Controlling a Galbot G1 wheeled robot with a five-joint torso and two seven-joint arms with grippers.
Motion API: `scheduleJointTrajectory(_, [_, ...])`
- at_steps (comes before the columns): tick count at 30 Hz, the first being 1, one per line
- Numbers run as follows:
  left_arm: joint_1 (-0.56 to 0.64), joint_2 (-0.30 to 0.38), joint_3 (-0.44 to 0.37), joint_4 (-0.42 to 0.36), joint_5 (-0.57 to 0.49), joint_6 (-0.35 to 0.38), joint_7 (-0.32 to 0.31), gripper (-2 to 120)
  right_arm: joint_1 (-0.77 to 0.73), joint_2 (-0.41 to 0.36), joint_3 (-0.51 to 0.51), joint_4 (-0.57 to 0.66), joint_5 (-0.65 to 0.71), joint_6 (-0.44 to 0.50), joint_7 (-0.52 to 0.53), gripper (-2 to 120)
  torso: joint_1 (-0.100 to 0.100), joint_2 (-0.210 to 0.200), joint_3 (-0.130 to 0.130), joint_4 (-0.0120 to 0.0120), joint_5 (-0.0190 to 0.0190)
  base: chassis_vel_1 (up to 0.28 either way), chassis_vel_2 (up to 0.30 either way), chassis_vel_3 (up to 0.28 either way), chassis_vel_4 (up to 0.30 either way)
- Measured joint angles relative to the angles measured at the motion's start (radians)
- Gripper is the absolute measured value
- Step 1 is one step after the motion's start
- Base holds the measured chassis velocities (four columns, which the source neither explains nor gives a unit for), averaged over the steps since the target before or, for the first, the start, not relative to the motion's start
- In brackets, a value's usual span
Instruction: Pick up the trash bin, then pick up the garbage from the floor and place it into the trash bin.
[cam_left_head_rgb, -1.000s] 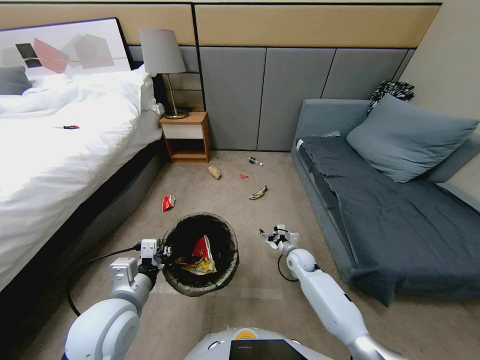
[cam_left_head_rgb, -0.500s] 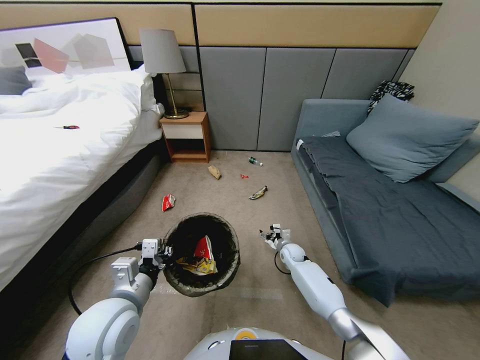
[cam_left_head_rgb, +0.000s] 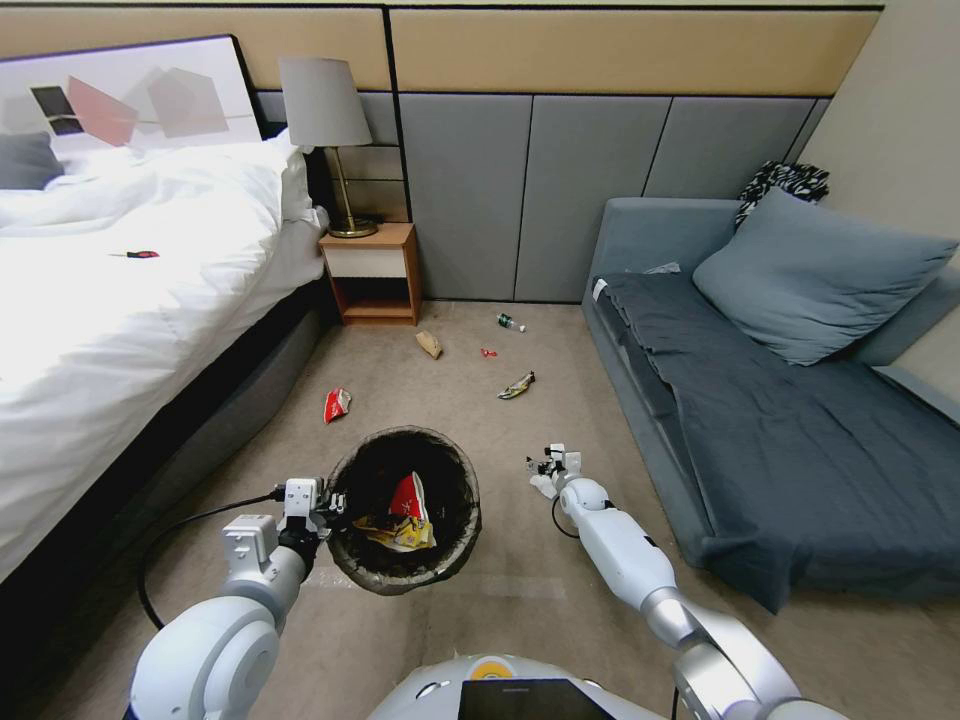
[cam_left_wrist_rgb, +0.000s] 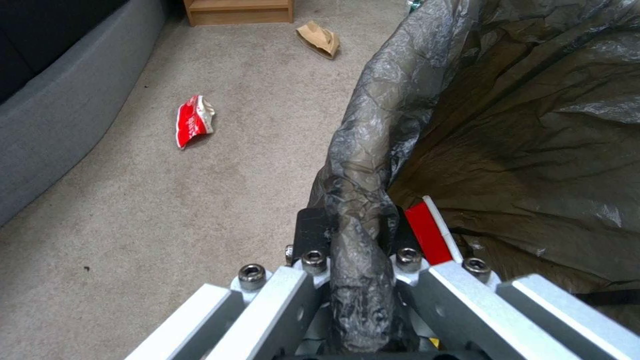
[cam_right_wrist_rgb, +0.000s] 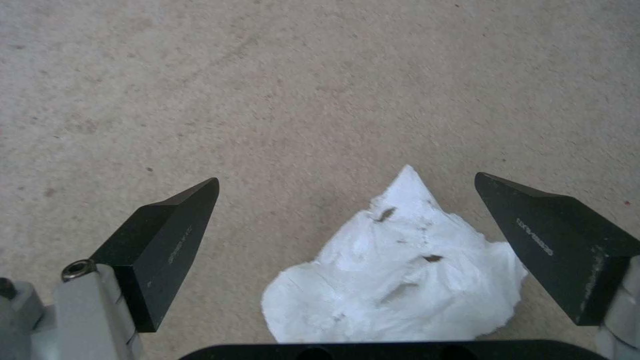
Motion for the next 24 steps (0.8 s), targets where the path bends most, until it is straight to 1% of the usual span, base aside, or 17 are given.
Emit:
scheduleJointTrajectory(8, [-0.004,0.002,-0.001,0.0,-0.004,0.0,0.0,1,0.004,0.005,0.007,-0.039,-0.003,-0.002,0.007,100,0.0,0.0,0.0,0.0,0.0,0.0,0.0,0.0,0.0])
scheduleJointTrajectory(18, [-0.001,0.005,-0.015,0.0,-0.013,0.0,-0.001,1,0.025,0.02,0.016,-0.13,-0.03,0.02,-0.001,100,0.0,0.0,0.0,0.0,0.0,0.0,0.0,0.0,0.0])
scheduleJointTrajectory(24, [0.0,0.004,-0.015,0.0,-0.013,0.0,-0.001,1,0.026,0.023,0.018,-0.148,-0.039,0.027,-0.004,100,0.0,0.0,0.0,0.0,0.0,0.0,0.0,0.0,0.0])
